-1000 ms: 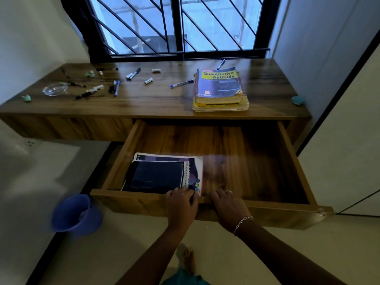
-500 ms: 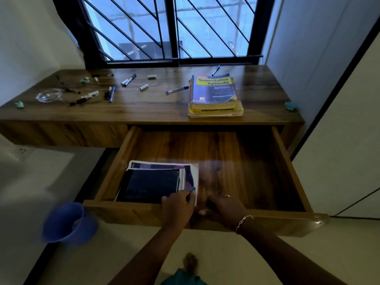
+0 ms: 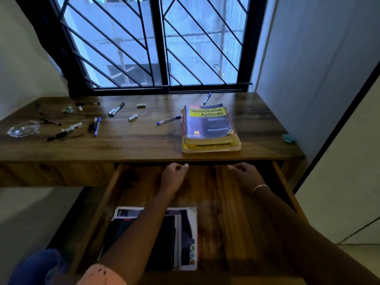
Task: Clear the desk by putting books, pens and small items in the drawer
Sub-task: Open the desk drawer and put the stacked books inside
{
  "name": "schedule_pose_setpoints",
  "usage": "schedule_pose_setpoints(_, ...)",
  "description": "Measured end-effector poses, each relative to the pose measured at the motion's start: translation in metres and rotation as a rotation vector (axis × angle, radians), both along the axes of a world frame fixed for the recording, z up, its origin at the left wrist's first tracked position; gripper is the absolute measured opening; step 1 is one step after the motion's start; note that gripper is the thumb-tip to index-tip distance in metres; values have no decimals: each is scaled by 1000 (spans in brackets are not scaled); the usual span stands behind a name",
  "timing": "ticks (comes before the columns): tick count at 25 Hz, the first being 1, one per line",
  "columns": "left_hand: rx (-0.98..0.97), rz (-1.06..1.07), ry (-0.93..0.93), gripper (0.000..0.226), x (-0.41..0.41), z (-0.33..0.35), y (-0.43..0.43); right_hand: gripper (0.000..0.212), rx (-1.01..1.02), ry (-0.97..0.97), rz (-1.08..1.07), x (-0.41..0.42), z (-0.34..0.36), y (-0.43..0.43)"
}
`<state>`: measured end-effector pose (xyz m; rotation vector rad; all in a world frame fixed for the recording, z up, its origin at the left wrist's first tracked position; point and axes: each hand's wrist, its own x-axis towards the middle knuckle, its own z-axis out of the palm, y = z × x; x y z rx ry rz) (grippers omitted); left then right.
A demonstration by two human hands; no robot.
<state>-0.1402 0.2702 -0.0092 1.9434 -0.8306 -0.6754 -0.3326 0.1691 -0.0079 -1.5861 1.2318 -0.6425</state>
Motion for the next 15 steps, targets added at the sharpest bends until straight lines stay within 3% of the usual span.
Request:
schedule_pose_setpoints(4,-17,69,254,26,41,9,-52,16,103,-133,-179,19,9,-61)
schedule_pose_setpoints(7,-100,113,573,20,60,15,-83,22,107,-121,-237,27,8,-103)
schedule_pose_setpoints(9,-68,119,711,40,72,12,-106,32,99,-55,-287,30,6,-123)
schedule_pose_setpoints(12,20,87,754,59,81,17,-128,49,100,134,-252,39,6,-145)
schedule_pose_setpoints(15,57,2,743,49,85,22,-148,53,150,154,-242,55,4,-165)
